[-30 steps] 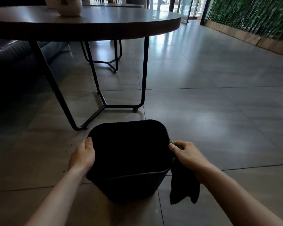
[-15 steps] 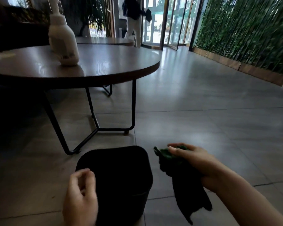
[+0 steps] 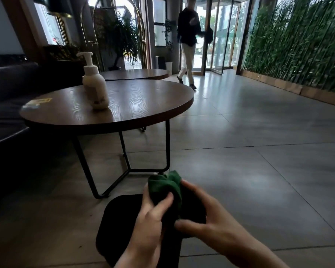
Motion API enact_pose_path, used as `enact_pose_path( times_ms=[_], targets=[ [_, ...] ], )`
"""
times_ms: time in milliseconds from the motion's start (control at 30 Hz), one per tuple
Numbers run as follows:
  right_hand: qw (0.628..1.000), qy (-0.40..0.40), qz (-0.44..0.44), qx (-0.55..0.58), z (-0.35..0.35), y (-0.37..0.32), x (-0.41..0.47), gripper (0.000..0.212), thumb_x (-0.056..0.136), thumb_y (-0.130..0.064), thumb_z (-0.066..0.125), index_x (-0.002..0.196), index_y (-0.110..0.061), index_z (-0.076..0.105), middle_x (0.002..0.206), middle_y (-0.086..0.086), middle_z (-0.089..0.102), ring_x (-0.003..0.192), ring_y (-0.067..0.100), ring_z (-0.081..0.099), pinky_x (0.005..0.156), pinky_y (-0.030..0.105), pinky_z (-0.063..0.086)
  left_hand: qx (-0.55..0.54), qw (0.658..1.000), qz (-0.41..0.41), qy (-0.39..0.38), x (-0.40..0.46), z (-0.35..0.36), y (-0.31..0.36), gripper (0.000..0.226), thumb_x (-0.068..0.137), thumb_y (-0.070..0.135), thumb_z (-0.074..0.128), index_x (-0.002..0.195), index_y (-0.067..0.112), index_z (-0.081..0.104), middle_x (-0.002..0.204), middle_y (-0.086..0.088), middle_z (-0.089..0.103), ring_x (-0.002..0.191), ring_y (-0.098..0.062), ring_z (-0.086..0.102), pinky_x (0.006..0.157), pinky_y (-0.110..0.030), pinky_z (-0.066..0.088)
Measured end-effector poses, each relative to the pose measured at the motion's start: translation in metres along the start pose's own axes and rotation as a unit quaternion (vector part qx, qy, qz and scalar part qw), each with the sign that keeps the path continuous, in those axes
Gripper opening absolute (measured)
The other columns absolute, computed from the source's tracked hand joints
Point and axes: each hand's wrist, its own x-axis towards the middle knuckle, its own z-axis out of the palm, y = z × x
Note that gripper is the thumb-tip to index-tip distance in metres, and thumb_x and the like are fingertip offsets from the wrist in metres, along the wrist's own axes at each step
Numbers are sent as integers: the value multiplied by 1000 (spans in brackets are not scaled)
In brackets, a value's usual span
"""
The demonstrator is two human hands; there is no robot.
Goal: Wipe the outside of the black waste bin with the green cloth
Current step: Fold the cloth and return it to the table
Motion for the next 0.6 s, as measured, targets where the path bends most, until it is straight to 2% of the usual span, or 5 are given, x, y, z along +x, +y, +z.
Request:
enact_pose_path(
  times_ms=[67,167,333,467,600],
  targets=[
    [998,-4,-28,-60,-1,3,1,95,72,-14,91,151,-36,43,138,-14,65,129,3,61,107,27,52,211,974,57,-52,1,-1,0,78,88,-10,62,137,50,48,131,0,70,117,-14,69,90,-25,57],
    [981,64,-52,-177,-4,9,3,59,71,-15,88,121,-34,64,116,-9,66,105,3,66,91,28,57,512,840,139,-109,8,-8,4,83,86,8,67,143,59,35,144,21,49,134,3,47,112,-19,41],
    [962,49,-59,-263,-16,20,2,40,71,-24,87,107,-36,74,102,-11,65,91,7,67,78,22,56,753,633,147,-103,13,-17,18,52,77,45,63,126,52,44,117,22,60,110,-13,64,92,-40,52],
    [942,49,-79,-324,-21,17,14,41,74,-17,81,109,-35,73,101,-18,65,93,4,65,79,23,56,758,627,158,-84,23,-28,19,37,75,33,61,109,43,51,102,20,68,96,-12,65,80,-37,53],
    [888,26,-82,-452,-18,16,29,41,81,-36,72,118,-40,56,110,-17,59,95,13,63,80,37,56,784,589,171,-90,38,-35,17,30,77,26,58,104,36,50,94,12,63,91,-16,64,77,-37,52]
  ],
)
